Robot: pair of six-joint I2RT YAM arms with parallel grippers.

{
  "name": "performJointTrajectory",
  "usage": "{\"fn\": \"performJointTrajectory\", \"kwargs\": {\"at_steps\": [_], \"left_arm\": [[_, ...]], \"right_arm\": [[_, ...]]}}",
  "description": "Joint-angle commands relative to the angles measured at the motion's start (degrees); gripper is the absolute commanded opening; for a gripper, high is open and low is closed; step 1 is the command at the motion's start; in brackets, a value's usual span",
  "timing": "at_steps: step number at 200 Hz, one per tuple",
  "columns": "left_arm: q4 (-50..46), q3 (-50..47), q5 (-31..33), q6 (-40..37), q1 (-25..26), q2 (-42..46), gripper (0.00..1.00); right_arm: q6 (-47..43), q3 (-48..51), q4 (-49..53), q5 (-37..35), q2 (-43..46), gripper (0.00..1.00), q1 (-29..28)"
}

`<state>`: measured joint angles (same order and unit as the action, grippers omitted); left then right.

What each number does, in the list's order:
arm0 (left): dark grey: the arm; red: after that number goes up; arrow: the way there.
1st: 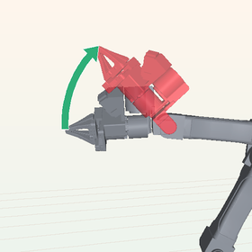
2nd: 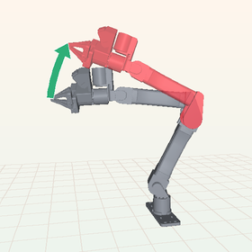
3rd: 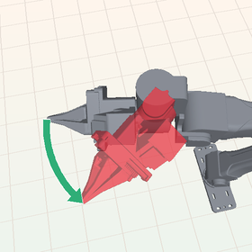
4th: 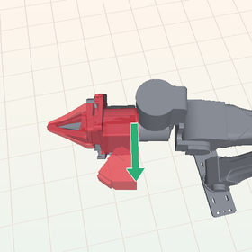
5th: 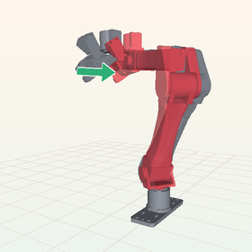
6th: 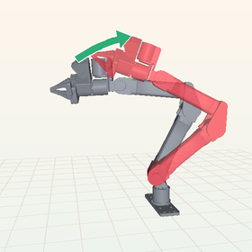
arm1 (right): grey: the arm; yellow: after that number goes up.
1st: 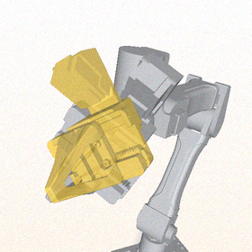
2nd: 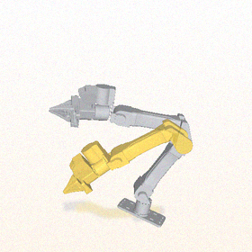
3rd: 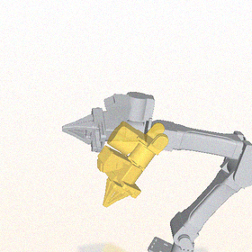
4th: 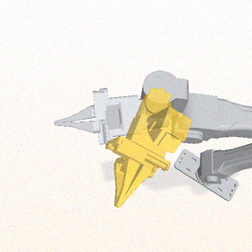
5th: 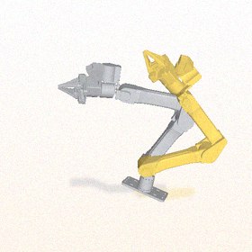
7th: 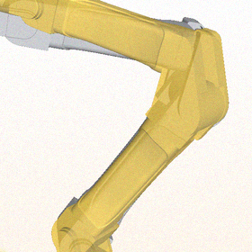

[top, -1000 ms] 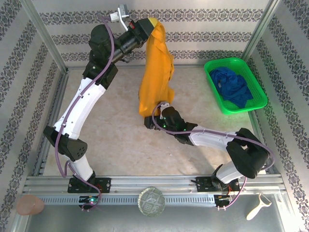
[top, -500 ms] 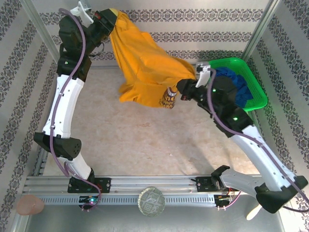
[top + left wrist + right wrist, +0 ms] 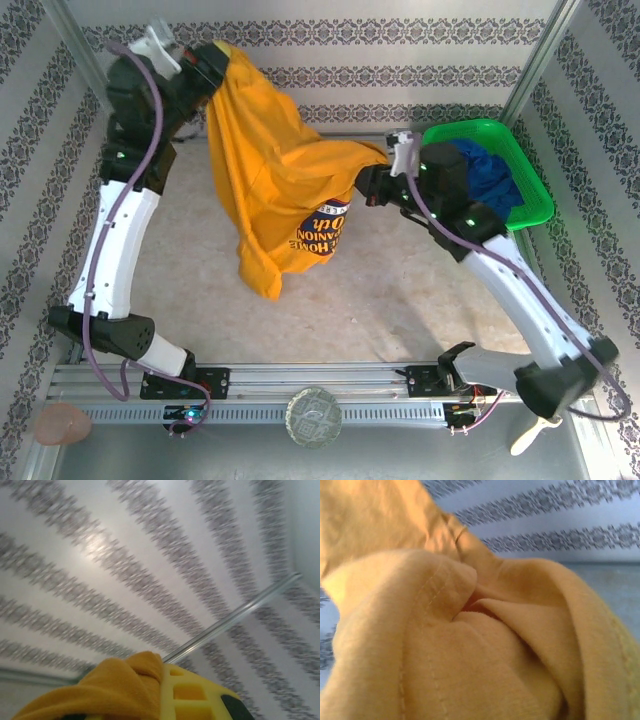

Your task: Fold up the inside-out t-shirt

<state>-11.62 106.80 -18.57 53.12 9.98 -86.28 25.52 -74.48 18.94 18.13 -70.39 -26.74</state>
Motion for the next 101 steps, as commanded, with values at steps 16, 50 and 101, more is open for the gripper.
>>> {"fn": "performJointTrajectory", "kwargs": {"at_steps": [16,50,101], "left_arm": [[3.5,-22.17,1.72,-0.56,-3.98,1.75,0.02],[4.33,-35.43,5.25,-6.87,-9.1,6.82,0.57],[-6.22,-32.36,-0.16,-19.11,-9.84,7.91,0.88]], "right_arm": [[1.32,-4.95,-1.26,3.57,-14.49,0.0,-0.23],[1.0,-16.84,-0.76,7.0,-27.06,0.71,-6.09],[6.79,-4.35,-2.9,-0.21,-20.91,0.83,-1.5]]}}
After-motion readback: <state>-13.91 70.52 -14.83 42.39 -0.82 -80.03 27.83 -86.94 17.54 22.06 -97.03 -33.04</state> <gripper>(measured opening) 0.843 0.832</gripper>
